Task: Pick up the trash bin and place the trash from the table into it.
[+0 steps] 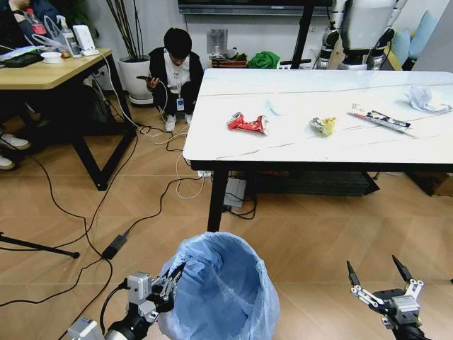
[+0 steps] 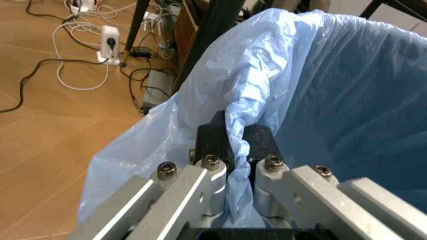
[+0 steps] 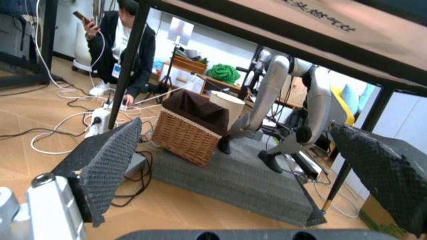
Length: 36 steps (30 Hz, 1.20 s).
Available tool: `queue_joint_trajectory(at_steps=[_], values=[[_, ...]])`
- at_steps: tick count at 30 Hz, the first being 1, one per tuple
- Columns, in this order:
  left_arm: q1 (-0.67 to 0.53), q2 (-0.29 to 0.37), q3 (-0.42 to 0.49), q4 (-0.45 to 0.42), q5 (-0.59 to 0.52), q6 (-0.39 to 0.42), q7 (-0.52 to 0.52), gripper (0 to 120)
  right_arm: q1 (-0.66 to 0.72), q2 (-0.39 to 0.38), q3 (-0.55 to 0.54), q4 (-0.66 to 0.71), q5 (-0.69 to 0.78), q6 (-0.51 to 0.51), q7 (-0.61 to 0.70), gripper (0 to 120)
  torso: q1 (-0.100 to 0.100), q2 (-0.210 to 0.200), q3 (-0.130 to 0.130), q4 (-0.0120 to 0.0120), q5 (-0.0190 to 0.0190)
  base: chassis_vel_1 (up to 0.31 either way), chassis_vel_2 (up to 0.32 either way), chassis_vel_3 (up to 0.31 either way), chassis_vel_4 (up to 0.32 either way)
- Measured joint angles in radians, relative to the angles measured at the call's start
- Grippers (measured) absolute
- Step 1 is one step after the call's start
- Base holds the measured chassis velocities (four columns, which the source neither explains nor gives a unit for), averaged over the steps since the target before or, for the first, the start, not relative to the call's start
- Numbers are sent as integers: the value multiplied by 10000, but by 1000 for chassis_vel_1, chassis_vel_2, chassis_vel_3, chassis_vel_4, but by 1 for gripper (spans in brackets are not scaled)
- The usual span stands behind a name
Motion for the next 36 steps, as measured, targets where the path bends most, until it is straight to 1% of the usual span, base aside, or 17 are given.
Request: queue_joint_trajectory(at_steps=[11,19,22,26,28,33,36], values=[[10,-48,-24,-8,-87,14,-11,0,35,19,15,60,9,-30,13,100,177,507,330,0,0,0,0,0,0],[-11,-84,-29,33,-103,14,-19,0,44,27,11,59,3,-33,17,100,219,621,404,0,-1,0,0,0,0],[-16,-108,-29,35,-135,14,-35,0,49,17,9,54,2,-34,19,100,277,760,483,0,-1,0,0,0,0],[-17,-110,-28,35,-155,15,-49,0,50,9,9,54,2,-35,19,100,295,811,517,0,0,0,0,0,0],[-5,-110,-28,32,-204,36,-104,0,47,-7,12,54,3,-36,20,100,330,921,593,0,-1,0,0,0,0],[58,-100,-27,-11,-296,92,-198,0,37,-30,16,55,7,-42,20,100,377,1059,683,0,-1,0,0,0,0],[155,-71,-55,-63,-366,143,-332,0,28,-64,32,57,26,-45,20,100,460,1273,817,0,0,0,0,0,0]])
